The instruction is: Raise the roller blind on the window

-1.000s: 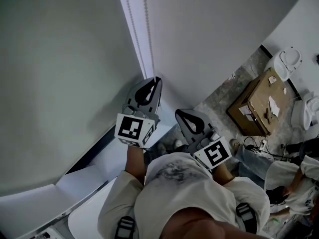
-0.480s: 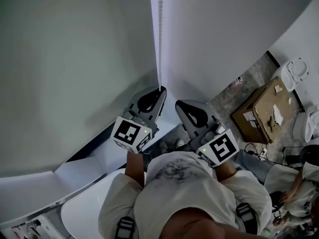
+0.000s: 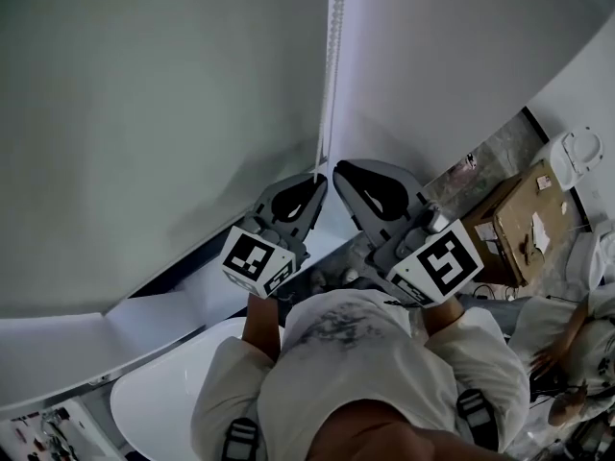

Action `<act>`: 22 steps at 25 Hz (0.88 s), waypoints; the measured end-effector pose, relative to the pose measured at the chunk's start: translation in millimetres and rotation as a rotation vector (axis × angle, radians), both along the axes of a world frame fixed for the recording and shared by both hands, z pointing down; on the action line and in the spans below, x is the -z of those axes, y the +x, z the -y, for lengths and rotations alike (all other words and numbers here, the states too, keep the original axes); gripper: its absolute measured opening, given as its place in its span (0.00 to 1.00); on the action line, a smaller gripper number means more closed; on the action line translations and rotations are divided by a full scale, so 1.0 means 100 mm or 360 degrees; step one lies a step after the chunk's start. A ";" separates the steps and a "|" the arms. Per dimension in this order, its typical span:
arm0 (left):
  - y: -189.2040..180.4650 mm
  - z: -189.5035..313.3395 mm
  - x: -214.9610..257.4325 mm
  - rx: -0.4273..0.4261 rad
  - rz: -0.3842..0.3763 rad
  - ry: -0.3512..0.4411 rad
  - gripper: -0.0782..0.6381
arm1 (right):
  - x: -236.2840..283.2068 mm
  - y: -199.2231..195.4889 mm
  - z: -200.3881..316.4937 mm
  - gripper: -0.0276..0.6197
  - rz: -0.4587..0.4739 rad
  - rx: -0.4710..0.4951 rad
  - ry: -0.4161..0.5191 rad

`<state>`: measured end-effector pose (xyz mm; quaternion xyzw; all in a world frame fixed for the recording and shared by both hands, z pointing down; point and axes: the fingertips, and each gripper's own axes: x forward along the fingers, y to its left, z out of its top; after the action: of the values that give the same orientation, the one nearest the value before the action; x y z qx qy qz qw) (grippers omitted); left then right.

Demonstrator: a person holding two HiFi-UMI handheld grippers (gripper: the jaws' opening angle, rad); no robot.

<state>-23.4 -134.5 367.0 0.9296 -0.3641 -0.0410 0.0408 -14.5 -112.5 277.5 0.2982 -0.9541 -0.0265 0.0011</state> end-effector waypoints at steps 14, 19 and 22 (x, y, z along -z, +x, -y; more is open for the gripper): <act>0.02 -0.07 0.02 -0.0037 -0.0003 0.0032 0.13 | 0.53 -0.20 0.16 0.25 0.0012 0.0061 0.0125; 0.12 0.03 -0.05 -0.0043 0.0019 0.0029 0.13 | 0.57 -0.17 0.30 0.21 -0.0022 0.0058 0.0158; 0.14 0.03 -0.01 -0.0041 0.0040 0.0056 0.13 | 0.63 -0.19 0.27 0.14 -0.0051 0.0052 0.0236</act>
<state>-9.7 -137.4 368.4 0.9352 -0.3517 -0.0352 0.0205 -33.5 -139.6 214.1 0.2816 -0.9541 -0.1018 -0.0062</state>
